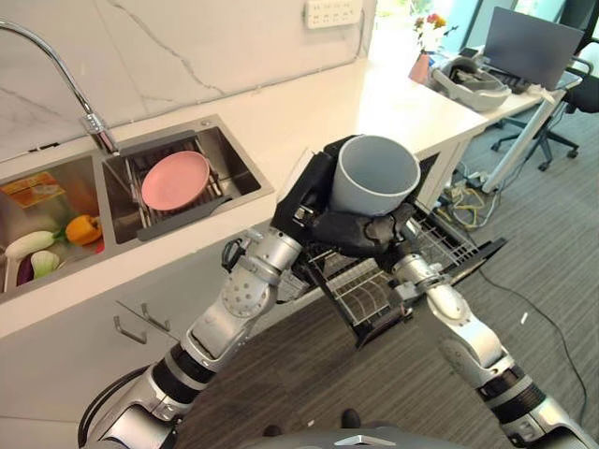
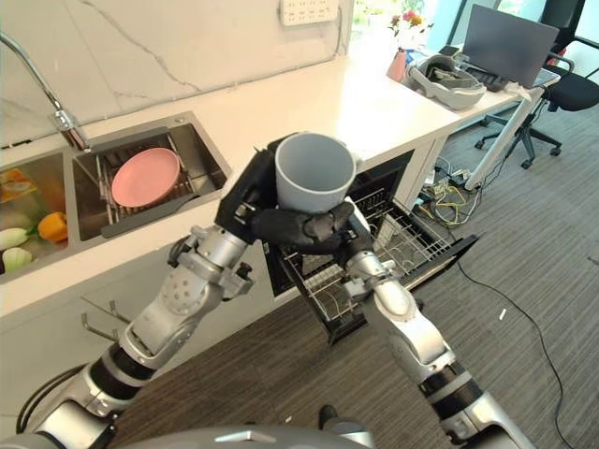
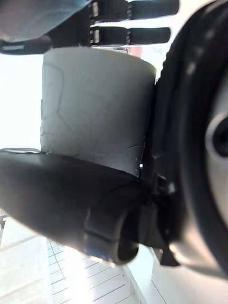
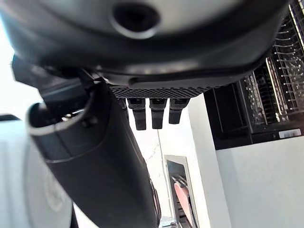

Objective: Place the dishes in the dishwasher.

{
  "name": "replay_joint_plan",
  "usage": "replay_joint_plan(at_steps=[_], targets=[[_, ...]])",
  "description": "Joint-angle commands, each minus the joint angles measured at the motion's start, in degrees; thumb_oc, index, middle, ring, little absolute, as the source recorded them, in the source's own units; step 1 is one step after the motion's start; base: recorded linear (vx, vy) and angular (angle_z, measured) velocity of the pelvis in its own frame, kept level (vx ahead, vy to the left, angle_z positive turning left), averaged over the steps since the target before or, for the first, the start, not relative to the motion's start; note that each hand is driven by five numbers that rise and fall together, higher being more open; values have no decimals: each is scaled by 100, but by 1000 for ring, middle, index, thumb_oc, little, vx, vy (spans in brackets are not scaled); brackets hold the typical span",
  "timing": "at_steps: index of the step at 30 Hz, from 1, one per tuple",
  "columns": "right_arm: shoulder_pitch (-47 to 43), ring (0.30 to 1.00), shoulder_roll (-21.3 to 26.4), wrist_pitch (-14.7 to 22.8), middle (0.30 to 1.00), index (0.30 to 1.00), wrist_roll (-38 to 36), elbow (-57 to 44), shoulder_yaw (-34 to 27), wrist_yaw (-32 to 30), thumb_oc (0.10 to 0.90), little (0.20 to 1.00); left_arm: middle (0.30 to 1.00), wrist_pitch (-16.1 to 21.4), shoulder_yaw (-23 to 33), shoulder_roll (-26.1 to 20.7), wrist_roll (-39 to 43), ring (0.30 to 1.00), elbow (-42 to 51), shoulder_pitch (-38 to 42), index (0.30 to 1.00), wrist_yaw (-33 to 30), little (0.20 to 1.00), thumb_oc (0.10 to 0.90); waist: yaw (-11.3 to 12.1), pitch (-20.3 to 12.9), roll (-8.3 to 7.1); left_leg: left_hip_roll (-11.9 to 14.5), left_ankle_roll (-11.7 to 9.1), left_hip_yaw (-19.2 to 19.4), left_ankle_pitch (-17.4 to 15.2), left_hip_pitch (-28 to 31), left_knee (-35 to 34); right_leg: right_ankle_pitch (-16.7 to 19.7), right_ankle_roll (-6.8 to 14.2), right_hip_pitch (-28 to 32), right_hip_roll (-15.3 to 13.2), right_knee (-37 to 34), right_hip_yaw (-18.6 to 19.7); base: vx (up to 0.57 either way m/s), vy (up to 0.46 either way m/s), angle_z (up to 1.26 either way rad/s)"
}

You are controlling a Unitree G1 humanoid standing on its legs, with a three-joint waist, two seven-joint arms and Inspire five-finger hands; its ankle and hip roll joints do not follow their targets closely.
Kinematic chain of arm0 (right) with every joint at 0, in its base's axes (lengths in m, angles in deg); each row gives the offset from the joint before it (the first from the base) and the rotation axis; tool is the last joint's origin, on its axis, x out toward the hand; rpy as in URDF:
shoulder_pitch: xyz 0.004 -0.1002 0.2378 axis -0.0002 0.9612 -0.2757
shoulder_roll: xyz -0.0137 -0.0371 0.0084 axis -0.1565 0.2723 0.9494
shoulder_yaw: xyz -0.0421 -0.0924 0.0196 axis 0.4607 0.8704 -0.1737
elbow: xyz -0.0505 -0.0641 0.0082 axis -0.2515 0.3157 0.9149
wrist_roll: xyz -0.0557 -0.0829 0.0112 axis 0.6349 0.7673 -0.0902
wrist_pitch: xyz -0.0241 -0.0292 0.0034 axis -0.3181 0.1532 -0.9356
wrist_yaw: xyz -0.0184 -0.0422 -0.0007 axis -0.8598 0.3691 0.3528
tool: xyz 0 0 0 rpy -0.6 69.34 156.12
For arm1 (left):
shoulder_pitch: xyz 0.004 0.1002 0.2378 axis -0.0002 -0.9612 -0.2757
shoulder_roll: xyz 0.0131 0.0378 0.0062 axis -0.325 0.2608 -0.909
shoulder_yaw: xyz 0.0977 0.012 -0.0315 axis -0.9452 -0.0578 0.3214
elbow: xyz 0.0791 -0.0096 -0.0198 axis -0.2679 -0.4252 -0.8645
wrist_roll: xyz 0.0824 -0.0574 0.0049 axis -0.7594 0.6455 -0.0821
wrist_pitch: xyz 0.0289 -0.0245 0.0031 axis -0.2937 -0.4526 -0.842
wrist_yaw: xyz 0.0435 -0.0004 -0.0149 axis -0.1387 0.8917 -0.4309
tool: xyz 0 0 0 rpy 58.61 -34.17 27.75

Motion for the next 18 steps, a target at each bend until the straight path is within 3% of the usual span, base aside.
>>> replay_joint_plan(at_steps=[1, 11, 18], targets=[[-269, 900, -65, 476, 900, 900, -218, -763, -432, 155, 800, 900, 300, 505, 395, 185, -323, 300, 35, 568, 300, -92, 300, 400, -11, -366, -213, 196, -322, -165, -345, 156, 20, -404, 448, 2, -441, 70, 69, 0, 0, 0], [-166, 900, -293, 321, 900, 900, -786, -604, -96, 355, 800, 900, 300, 448, 636, 241, -460, 300, -761, 487, 300, -387, 300, 400, -17, -342, -205, 222, -343, -90, -327, 154, 20, -388, 440, -23, -438, 70, 85, 0, 0, 0], [-303, 900, -429, 264, 900, 900, -1480, -852, 152, 524, 800, 900, 300, 430, 627, 239, -402, 300, -524, 440, 300, -194, 300, 400, 34, -340, -231, 234, -349, -95, -329, 144, 20, -412, 439, -11, -447, 70, 70, 0, 0, 0]])
